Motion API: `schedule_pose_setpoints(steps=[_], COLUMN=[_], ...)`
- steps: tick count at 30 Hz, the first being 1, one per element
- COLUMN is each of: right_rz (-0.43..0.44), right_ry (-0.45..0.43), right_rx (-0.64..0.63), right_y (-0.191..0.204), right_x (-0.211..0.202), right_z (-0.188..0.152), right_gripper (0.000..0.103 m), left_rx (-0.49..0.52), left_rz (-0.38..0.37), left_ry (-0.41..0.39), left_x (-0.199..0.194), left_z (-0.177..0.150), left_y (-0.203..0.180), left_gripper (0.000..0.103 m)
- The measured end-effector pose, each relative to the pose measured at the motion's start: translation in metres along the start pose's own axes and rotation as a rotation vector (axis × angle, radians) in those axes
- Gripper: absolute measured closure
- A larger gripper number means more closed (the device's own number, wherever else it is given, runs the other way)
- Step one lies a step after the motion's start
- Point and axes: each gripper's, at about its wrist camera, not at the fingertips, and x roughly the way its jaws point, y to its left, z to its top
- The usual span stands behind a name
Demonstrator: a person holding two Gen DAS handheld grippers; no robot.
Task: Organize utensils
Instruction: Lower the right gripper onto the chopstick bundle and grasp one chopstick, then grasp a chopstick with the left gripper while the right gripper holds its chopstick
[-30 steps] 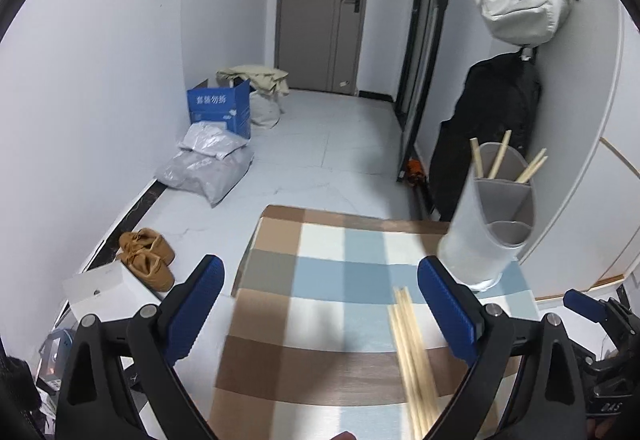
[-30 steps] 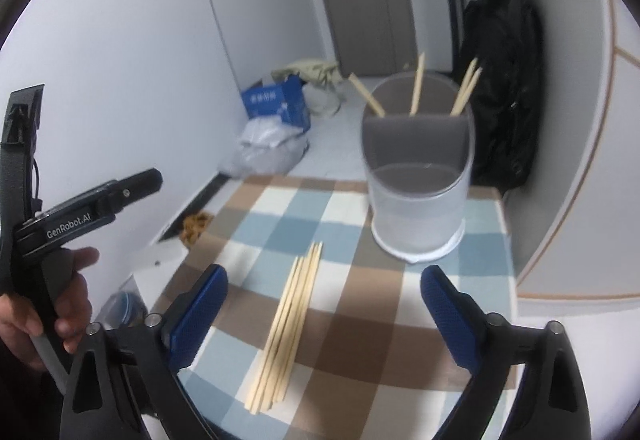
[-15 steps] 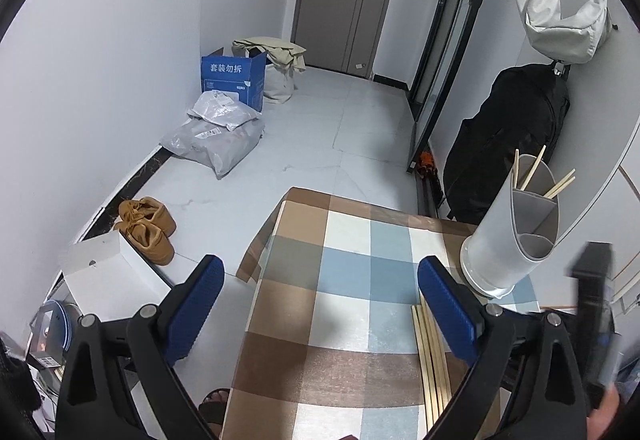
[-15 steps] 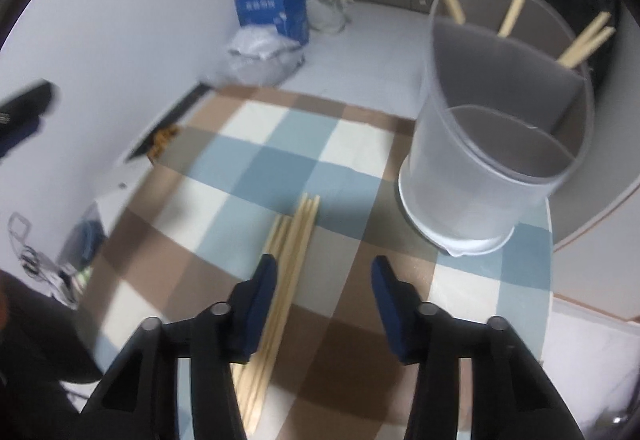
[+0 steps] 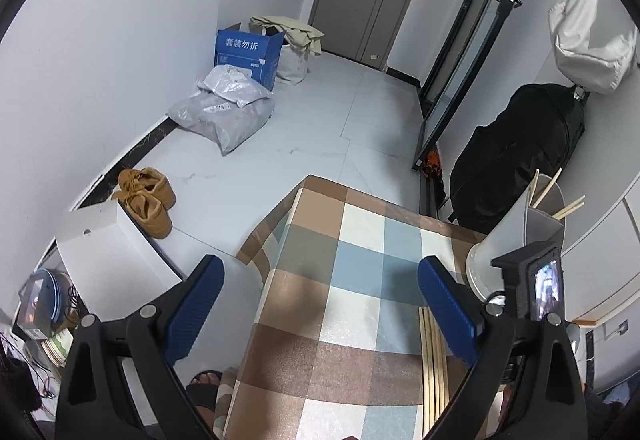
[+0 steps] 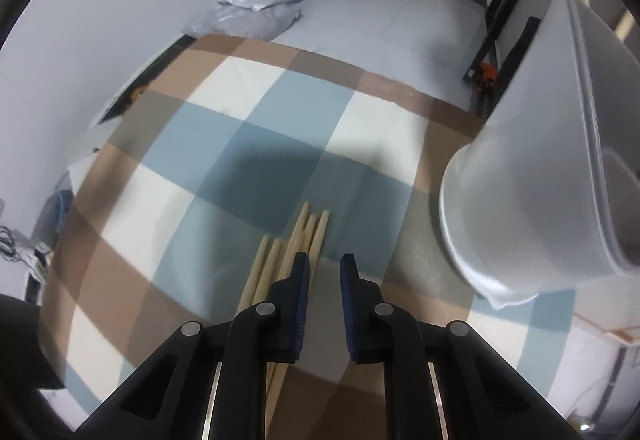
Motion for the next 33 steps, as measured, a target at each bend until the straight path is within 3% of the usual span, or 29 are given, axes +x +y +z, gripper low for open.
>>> schedule_pose_setpoints(steps=[6,15,19,22,25,33], right_rz=[-0.048,-0.037,-0.001,0.036,0.055,0.218], right_ry=[0.025,0.051,0.041,0.004,-0.092,-0.298], right_rx=[-0.036,-0.009,0.003,0.044,0.059,0.282], right_y=[0.009,0.005,0.005,-0.003,-0.008,-0.062], right_x=[0.001,0.004,0.005,-0.004,-0.030,-0.106], right_z=[0.006,0.012,0.010,0.004,-0.003,-0.043], right_gripper=[0.089,0.089,0.099,0.099,0.099,0.099], left_rx=[-0.016,-0.016,-0.008,-0.005,0.004,0.146], left_rz=[0.004,0.017,0.022,0.012,0.017,-0.018], left_ry=[0.013,0.028,0.048,0.085,0.126,0.306], left_x=[0.002,0.005,0.009,0.016,0.023,0.052], left_z=[0.002,0.001,-0.001,-0.004,-0.009,-0.041], left_y=[0.004,0.004,0.003,0.003,0.000,-0.037], left_gripper=[0.008,0.008,0.008,0.008,0.008,0.008])
